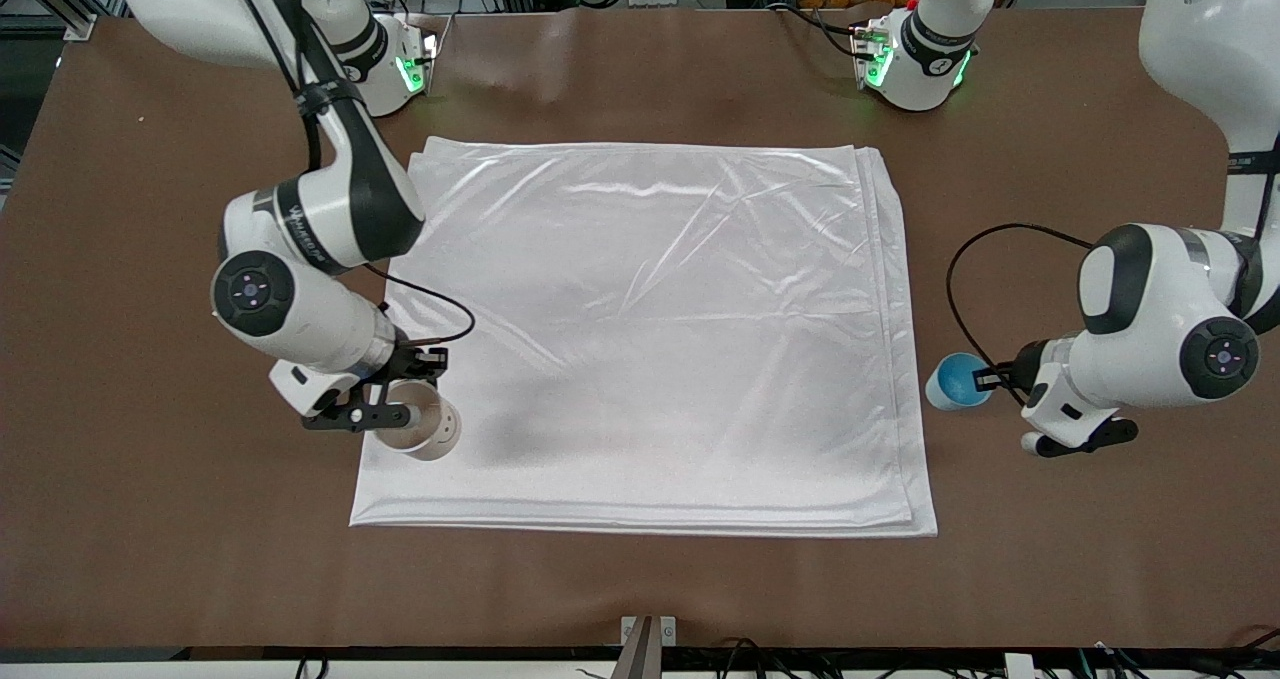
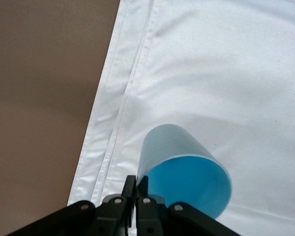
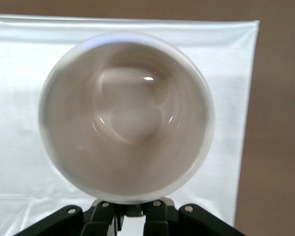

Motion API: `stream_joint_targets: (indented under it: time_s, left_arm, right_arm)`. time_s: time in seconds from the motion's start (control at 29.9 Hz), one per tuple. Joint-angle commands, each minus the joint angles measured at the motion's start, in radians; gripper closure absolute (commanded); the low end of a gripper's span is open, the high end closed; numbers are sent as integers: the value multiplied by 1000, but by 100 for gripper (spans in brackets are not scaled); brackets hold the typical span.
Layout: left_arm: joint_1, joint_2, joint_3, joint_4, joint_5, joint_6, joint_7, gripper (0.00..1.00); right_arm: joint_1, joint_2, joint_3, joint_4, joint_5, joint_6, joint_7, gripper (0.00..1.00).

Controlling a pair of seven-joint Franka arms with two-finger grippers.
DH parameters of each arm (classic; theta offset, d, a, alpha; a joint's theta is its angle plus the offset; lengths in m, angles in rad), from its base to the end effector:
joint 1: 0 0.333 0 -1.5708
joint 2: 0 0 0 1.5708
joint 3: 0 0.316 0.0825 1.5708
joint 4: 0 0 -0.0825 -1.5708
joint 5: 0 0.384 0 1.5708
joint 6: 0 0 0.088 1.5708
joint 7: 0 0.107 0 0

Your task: Place blue cup into white mug on cloth

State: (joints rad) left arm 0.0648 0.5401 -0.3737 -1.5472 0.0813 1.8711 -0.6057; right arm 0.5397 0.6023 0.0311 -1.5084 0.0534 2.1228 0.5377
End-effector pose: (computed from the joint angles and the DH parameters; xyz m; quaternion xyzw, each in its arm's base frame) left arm 0.6506 -0.1649 0.3400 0.9833 0.1473 -0.1058 0.0133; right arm 0.5965 0.3816 0.3144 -0.9995 0.0001 0.0114 0.0301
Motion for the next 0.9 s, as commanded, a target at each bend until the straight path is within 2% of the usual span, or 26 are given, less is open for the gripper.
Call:
stream_joint_targets:
  time_s: [0.0, 0.53, 0.87]
  left_arm:
    - [6, -6, 1, -2, -15, -12, -17, 100]
    - [-39, -9, -16, -1, -15, -12, -132, 100]
    - [-40, -16, -63, 9, -15, -12, -212, 100]
  right_arm:
    - [58, 47, -7, 37, 13, 37, 48, 100]
    - [206, 97, -7, 53, 49, 80, 134, 100]
    - [263, 142, -7, 51, 51, 82, 139, 100]
